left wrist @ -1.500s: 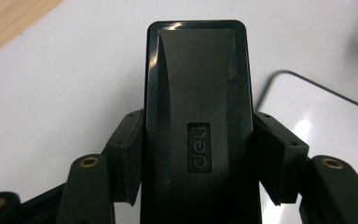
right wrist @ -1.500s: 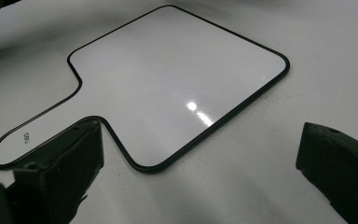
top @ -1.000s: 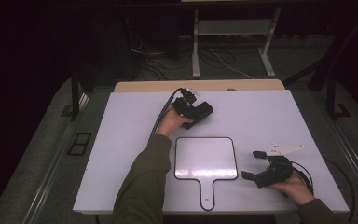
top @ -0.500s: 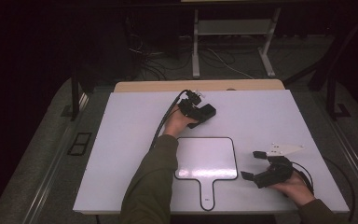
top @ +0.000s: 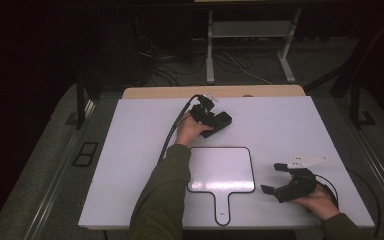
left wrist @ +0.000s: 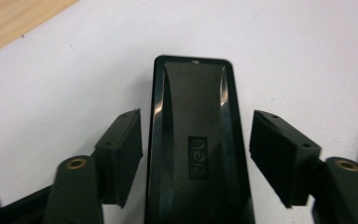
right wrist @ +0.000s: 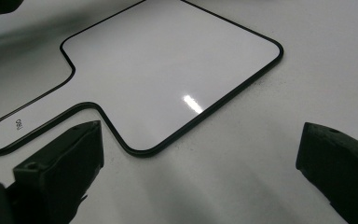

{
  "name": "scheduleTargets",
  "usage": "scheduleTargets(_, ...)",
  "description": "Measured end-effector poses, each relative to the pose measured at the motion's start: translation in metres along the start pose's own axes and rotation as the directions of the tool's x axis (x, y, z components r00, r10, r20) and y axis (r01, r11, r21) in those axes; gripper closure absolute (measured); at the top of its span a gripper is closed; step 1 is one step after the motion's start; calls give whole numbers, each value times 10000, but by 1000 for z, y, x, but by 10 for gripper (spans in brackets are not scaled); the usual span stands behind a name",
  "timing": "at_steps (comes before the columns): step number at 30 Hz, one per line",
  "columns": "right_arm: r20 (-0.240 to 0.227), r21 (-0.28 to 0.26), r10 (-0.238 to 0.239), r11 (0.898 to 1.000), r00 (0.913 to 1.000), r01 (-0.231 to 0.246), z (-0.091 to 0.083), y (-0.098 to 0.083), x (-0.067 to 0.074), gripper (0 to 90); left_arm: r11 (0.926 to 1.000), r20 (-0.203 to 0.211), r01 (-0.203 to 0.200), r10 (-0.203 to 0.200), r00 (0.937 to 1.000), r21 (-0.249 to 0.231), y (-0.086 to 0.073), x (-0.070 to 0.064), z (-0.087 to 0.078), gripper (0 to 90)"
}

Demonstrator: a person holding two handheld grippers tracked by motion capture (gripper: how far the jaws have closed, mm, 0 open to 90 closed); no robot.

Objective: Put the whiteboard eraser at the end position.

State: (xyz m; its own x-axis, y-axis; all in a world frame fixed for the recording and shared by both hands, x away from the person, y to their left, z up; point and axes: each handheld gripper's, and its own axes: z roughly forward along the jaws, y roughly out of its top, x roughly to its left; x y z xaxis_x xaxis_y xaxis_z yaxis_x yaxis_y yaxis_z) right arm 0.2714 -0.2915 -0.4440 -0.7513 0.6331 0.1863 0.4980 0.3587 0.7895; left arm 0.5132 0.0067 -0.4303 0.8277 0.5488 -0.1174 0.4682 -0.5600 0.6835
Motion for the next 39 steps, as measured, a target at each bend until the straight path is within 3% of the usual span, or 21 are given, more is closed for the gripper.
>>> scheduleTargets(4, 44, 20, 31, 10000, 10000, -31, -2, -2, -1, 0, 9991, -1, 96, -96, 10000, -421, 0, -1, -7, 295)
scheduleTargets(5, 49, 15, 9, 10000, 10000, -9, -2, -2, -1, 0, 9976, -28, 278, -281, 9996, -633, 0, -2, -8, 286)
scheduleTargets(12, 4, -18, -1, 10000, 10000, 1, 0, -1, -4, 0, 9970, 35, 28, -25, 10000, -770, -6, -4, -22, 228)
scheduleTargets(13, -5, -14, -7, 10000, 10000, 7, 1, -1, -4, 0, 9942, 82, 236, -229, 9997, -1049, -7, -5, -23, 221)
scheduleTargets(15, -22, -11, 20, 10000, 10000, -20, 1, -1, -4, 0, 9949, 93, 32, -22, 10000, -1012, -9, -4, -28, 209)
scheduleTargets(17, -35, -32, 15, 10000, 10000, -15, 1, -1, -4, 0, 9930, 92, 179, -170, 9998, -1170, -10, -5, -29, 196)
scheduleTargets(18, -51, -36, 48, 10000, 10000, -48, 1, -1, -4, 0, 9950, 28, -66, 70, 10000, -997, -11, -4, -32, 190)
scheduleTargets(19, -57, -55, 37, 10000, 10000, -38, 2, 0, -4, 0, 9929, 52, 222, -218, 9997, -1166, -12, -6, -31, 183)
scheduleTargets(28, -23, -58, -54, 10000, 10000, 54, 2, 1, -5, 0, 9932, -115, 5, -19, 9999, -1166, -25, -11, -47, 122)
scheduleTargets(30, 5, -69, -70, 10000, 10000, 70, 2, 1, -4, 0, 9924, -88, 158, -170, 9998, -1222, -30, -14, -49, 99)
scheduleTargets(39, 56, -37, -99, 9999, 9999, 99, 2, 1, -3, 0, 9912, -380, -50, -1, 9993, -1319, -48, -30, -66, 0)
